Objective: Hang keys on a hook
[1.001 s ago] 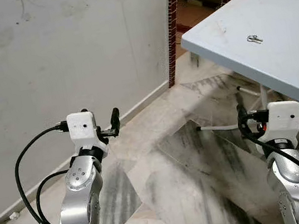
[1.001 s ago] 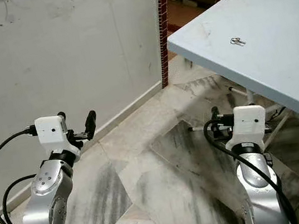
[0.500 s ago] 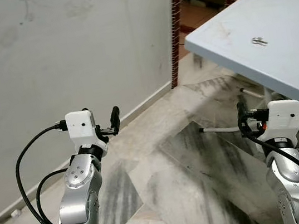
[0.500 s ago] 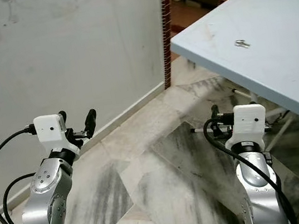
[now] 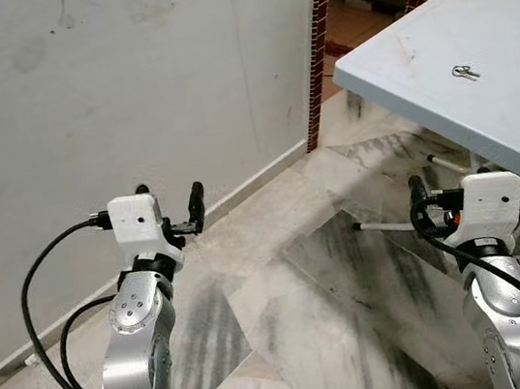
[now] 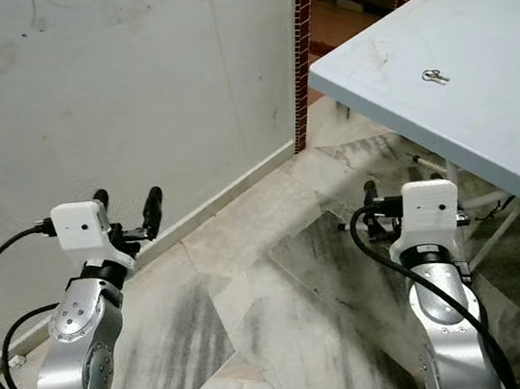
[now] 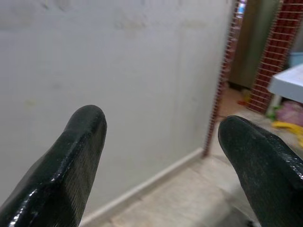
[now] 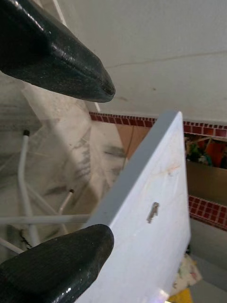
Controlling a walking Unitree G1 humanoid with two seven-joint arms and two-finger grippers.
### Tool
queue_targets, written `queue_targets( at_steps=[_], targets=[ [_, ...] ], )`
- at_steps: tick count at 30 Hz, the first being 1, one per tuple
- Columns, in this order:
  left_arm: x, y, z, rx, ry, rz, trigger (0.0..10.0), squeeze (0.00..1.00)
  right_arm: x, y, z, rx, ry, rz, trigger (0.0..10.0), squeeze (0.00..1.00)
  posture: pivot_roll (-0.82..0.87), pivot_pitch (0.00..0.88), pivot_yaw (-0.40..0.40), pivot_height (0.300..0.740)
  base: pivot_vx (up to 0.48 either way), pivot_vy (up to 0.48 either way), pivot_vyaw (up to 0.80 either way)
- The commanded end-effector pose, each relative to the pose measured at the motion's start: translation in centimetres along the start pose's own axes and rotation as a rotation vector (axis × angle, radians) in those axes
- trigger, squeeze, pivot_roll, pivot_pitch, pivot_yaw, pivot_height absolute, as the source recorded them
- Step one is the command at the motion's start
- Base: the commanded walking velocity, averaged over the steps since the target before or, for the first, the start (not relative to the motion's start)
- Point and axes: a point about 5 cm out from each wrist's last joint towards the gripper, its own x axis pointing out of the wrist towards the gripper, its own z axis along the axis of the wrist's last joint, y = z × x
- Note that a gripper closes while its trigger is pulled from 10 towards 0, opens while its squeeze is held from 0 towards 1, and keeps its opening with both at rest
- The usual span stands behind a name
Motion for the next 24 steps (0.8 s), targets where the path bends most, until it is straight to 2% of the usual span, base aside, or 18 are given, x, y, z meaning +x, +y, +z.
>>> queue_targets(
  at_steps=[1,2,3,4,5,7,8,9,10,11,12,24],
  targets=[
    [-0.2,0.6,0.5,0.028,-0.035,0.038,10.0,0.0,0.1,-0.2,1.4,-0.003,-0.076,-0.016,10.0,0.0,-0.12,0.161,0.051,0.74,0.0,0.0,0.0],
    [-0.2,0.8,0.8,0.036,-0.057,0.054,10.0,0.0,0.2,-0.4,2.0,0.001,-0.107,-0.032,9.5,0.0,-0.12,0.161,0.051,0.74,0.0,0.0,0.0],
    [-0.2,1.0,1.1,0.043,-0.071,0.066,10.0,0.0,0.3,-0.6,2.4,-0.006,-0.129,-0.051,4.4,0.0,-0.12,0.161,0.052,0.74,0.0,0.0,0.0],
    [-0.1,1.2,1.4,0.049,-0.083,0.076,10.0,0.0,0.3,-0.8,2.8,-0.019,-0.148,-0.07,1.5,0.0,-0.12,0.16,0.053,0.74,0.0,0.0,0.0],
    [0.0,1.4,1.8,0.05,-0.104,0.089,10.0,0.0,0.4,-0.9,3.2,-0.012,-0.169,-0.076,0.0,0.0,-0.12,0.159,0.053,0.74,0.0,0.0,0.0],
    [0.2,1.5,2.1,0.049,-0.123,0.089,10.0,0.0,0.5,-0.9,3.5,-0.014,-0.178,-0.08,0.0,0.0,-0.12,0.159,0.053,0.74,0.0,0.0,0.0],
    [0.3,1.5,2.6,0.056,-0.156,0.084,5.3,0.0,0.6,-0.9,3.8,-0.012,-0.196,-0.079,0.0,0.0,-0.12,0.157,0.055,0.74,0.0,0.0,0.0],
    [0.3,1.5,2.6,0.056,-0.156,0.084,5.3,0.0,0.6,-0.9,3.8,-0.012,-0.196,-0.079,0.0,0.0,-0.12,0.157,0.055,0.74,0.0,0.0,0.0],
    [0.4,1.4,3.0,0.064,-0.178,0.082,3.6,0.0,0.6,-0.8,4.0,-0.009,-0.204,-0.076,0.0,0.0,-0.12,0.157,0.057,0.74,0.0,0.0,0.0],
    [0.4,1.4,3.0,0.064,-0.178,0.082,3.6,0.0,0.6,-0.8,4.0,-0.009,-0.204,-0.076,0.0,0.0,-0.12,0.157,0.057,0.74,0.0,0.0,0.0],
    [0.5,1.3,3.2,0.064,-0.193,0.076,0.0,0.0,0.7,-0.8,4.1,-0.014,-0.209,-0.074,0.0,0.0,-0.12,0.157,0.057,0.74,0.0,0.0,0.0],
    [0.8,1.2,4.0,0.091,-0.257,0.101,0.0,0.0,1.2,-0.1,4.1,0.015,-0.209,-0.04,0.0,0.0,-0.12,0.145,0.055,0.74,0.0,0.0,0.0]
  ],
)
